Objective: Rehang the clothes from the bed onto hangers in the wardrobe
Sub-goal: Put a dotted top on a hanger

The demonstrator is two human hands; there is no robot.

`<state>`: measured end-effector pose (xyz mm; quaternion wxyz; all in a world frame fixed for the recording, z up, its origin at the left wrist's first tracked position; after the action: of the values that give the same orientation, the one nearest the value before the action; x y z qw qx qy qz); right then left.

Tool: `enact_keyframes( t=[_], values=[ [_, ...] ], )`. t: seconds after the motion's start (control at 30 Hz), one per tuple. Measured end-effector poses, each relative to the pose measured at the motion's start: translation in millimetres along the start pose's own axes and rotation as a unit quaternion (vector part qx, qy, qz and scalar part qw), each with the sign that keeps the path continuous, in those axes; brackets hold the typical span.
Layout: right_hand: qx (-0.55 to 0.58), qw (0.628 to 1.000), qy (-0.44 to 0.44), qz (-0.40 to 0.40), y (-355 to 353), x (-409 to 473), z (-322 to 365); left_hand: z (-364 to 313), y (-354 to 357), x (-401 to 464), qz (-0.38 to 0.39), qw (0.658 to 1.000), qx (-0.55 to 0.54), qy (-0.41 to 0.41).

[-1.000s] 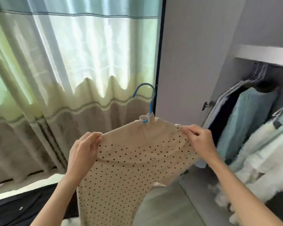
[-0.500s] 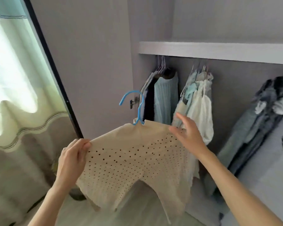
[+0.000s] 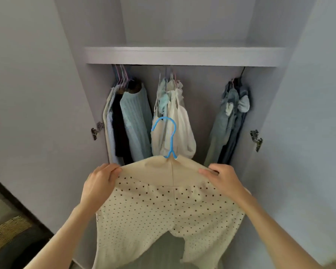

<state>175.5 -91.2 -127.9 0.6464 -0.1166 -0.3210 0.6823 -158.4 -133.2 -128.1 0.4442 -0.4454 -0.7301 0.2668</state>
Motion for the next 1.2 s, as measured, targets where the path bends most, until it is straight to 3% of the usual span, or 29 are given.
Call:
enact_keyframes(
  t=[0.2, 0.3, 0.47, 0.6, 0.73, 1.03, 1.2],
  values=[
    [-0.106, 0.982, 0.124, -0.100, -52.3, -22.4, -38.0, -48.6, 86.2, 25.0, 0.109, 0.989, -0.021, 0.094],
    [-0.163, 0.956, 0.216, -0.112, -69.9, -18.7, -59.0, -73.1, 119.9, 39.7, 0.115, 0.982, -0.017, 0.147],
    [-0.163, 0.925, 0.317, -0.130, -83.6, 4.5, -88.6, -92.2, 165.3, 79.9, 0.109, 0.977, -0.014, 0.181],
    [-0.130, 0.931, 0.326, -0.101, -76.6, 45.7, -96.8, -106.8, 182.2, 113.6, 0.098, 0.976, 0.011, 0.193],
    [0.016, 0.940, 0.328, -0.092, -63.9, 86.5, -97.0, -116.8, 185.3, 146.7, 0.068, 0.979, 0.030, 0.187],
    [0.036, 0.976, 0.207, -0.052, -46.3, 162.4, -84.6, -129.5, 182.9, 218.7, 0.030, 0.977, 0.055, 0.203],
    [0.071, 0.977, 0.175, -0.098, -38.9, 202.5, -74.9, -130.7, 193.0, 267.0, 0.017, 0.973, 0.061, 0.222]
  ],
)
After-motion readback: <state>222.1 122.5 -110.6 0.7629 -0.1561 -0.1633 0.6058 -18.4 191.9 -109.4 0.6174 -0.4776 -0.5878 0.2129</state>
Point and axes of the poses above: each hand's wrist, its own x-axis towards the middle knuckle, its own y-axis out of the palm, z = x × y, the point moved 3 cm from there along x, towards the middle knuckle, and after that the axes turned 3 degrees about -z, right-handed, at the moved point
